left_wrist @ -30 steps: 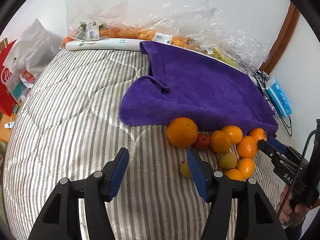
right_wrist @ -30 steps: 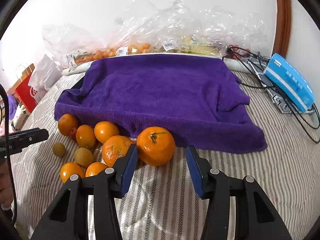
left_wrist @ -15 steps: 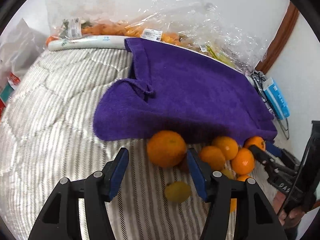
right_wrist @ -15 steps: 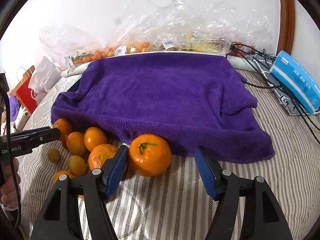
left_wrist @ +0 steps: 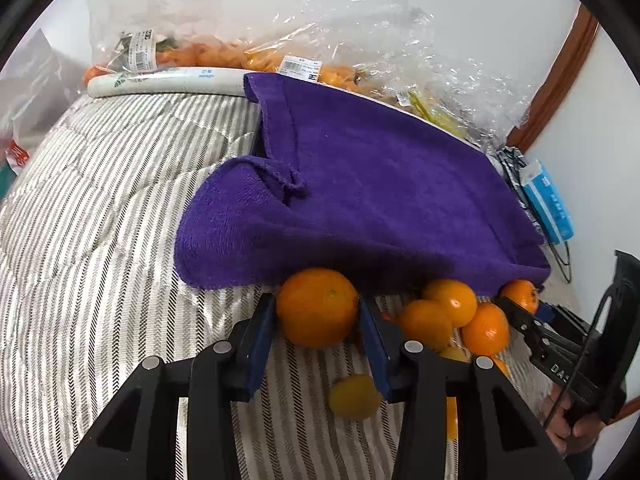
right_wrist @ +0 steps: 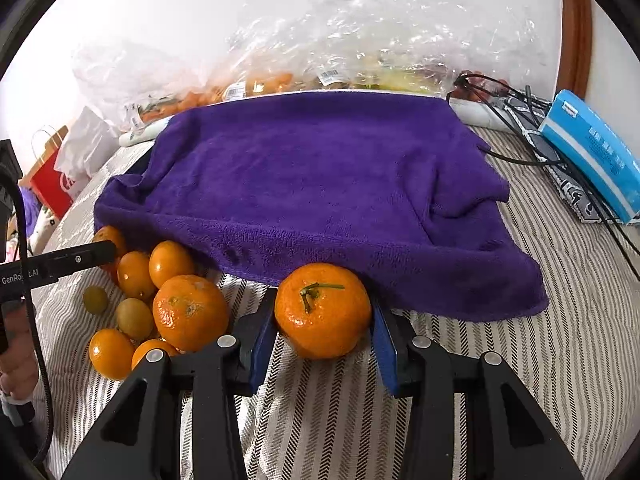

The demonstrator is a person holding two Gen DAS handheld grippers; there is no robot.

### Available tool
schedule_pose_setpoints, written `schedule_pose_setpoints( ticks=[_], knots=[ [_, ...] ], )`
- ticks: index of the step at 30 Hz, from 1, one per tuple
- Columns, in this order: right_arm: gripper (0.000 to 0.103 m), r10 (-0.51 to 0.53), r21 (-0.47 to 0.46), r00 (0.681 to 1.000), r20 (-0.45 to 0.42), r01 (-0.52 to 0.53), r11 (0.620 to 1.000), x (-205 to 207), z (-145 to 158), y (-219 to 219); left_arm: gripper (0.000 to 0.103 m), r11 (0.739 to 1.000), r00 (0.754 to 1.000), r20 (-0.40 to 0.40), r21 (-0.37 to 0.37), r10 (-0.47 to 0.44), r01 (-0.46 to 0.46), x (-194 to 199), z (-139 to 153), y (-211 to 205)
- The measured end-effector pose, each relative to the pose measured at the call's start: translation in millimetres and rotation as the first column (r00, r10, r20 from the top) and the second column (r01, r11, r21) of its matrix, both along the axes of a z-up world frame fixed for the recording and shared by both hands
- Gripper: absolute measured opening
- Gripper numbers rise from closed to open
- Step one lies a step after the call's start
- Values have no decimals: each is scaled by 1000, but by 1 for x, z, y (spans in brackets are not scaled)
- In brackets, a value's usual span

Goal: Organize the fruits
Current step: 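Close the left tool on the large orange while the right tool closes on the stemmed orange, then lift the orange in the left tool over the purple towel while the right tool carries its orange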

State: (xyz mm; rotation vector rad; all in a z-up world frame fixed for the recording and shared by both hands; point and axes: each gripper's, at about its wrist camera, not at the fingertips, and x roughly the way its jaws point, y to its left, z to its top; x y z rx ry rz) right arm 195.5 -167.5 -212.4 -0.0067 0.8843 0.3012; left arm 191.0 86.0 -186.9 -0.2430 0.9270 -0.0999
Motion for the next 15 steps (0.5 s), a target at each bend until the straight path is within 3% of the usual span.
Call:
schedule_pose_setpoints(
  ticks=[7, 12, 15],
  knots=[
    [44, 2, -21, 1000, 5, -2, 1000, -1, -1, 2, 39, 1000, 997, 69, 20, -15, 14, -7, -3, -2],
    [43, 12, 18, 999, 42, -13, 1000, -7, 4, -2, 39, 998, 993, 112, -52, -34, 41, -15, 3, 2],
    [43, 14, 35, 998, 62, -16, 999, -10, 7, -4, 39, 998, 989, 144, -34, -40, 45, -19, 8, -1]
  ],
)
